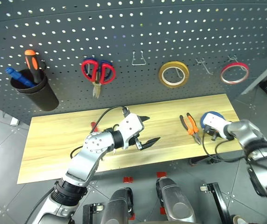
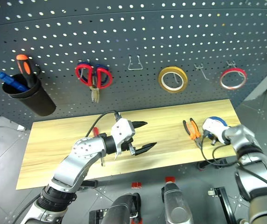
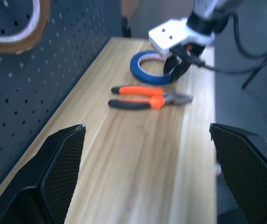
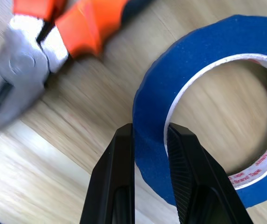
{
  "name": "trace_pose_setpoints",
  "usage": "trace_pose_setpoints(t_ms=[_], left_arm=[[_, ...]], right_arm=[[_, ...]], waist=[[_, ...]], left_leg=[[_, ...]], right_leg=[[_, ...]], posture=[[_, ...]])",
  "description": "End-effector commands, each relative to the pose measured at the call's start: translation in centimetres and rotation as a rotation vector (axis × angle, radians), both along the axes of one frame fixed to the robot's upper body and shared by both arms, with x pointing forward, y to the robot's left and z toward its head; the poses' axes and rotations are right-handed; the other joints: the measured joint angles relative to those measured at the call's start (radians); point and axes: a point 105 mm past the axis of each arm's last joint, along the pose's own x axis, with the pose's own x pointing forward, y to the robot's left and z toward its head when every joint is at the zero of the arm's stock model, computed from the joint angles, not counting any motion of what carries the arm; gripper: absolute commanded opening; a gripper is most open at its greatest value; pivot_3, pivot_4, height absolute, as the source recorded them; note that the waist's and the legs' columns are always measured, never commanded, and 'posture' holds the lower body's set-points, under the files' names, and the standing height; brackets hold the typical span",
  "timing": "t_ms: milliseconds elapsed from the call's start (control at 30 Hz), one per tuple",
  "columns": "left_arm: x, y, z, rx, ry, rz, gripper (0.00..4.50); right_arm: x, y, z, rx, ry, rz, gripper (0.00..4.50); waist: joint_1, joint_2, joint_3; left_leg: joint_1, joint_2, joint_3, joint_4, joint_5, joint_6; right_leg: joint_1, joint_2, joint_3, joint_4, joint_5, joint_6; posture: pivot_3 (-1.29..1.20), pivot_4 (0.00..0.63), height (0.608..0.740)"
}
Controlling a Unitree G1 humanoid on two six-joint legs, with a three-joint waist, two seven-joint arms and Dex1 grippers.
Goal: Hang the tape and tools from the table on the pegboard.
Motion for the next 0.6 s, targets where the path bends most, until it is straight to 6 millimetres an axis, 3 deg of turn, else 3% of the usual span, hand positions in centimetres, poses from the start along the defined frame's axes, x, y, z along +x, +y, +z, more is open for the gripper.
trace_pose_setpoints(t_ms=[33, 167, 233, 333, 433, 600], left_arm=[[-0.7, -0.2, 2.6, -0.097, -0.051, -0.032, 4.5], [-0.6, -0.3, 4.4, -0.196, -0.045, -0.034, 4.5], [-0.6, -0.4, 5.3, -0.23, -0.048, -0.046, 4.5], [-0.7, -0.5, 7.0, -0.288, -0.053, -0.073, 4.5], [-0.6, -0.6, 8.0, -0.305, -0.059, -0.084, 4.5], [-0.2, -0.4, 8.1, -0.292, -0.066, -0.071, 4.5]], right_arm=[[-0.4, 0.4, 3.8, 0.031, -0.218, 0.018, 0.67], [-3.3, 4.1, 7.3, 0.059, -0.546, 0.032, 0.67], [-4.8, 6.7, 8.5, 0.068, -0.671, 0.072, 0.67], [-6.2, 10.4, 12.1, 0.101, -0.906, 0.133, 0.67], [-5.4, 11.6, 15.1, 0.145, -1.033, 0.158, 0.67], [-1.7, 12.1, 16.8, 0.243, -1.034, 0.19, 0.67]], waist=[[0.001, 0.0, 0.0], [-0.008, 0.002, -0.002], [-0.02, 0.003, -0.002], [-0.024, 0.003, -0.002], [-0.03, 0.002, -0.002], [-0.042, 0.002, -0.002]], left_leg=[[-0.002, 0.0, 0.001, 0.0, 0.0, 0.0], [-0.012, 0.003, 0.004, -0.001, 0.0, -0.001], [-0.012, 0.006, 0.006, 0.0, 0.0, -0.001], [-0.008, 0.006, 0.009, 0.0, 0.001, -0.001], [-0.005, 0.006, 0.01, 0.001, 0.001, -0.003], [-0.003, 0.007, 0.011, 0.001, 0.005, 0.0]], right_leg=[[-0.003, 0.0, 0.001, 0.0, 0.0, 0.0], [-0.014, 0.002, 0.001, 0.004, 0.0, 0.001], [-0.015, 0.005, 0.002, 0.005, 0.001, 0.001], [-0.016, 0.004, 0.006, 0.011, 0.001, 0.001], [-0.015, 0.005, 0.007, 0.014, 0.002, 0.004], [-0.013, 0.008, 0.008, 0.013, 0.008, 0.002]], posture=[[-0.35, 0.273, 0.74], [-0.38, 0.274, 0.74], [-0.39, 0.275, 0.74], [-0.4, 0.277, 0.74], [-0.4, 0.275, 0.74], [-0.39, 0.27, 0.74]])
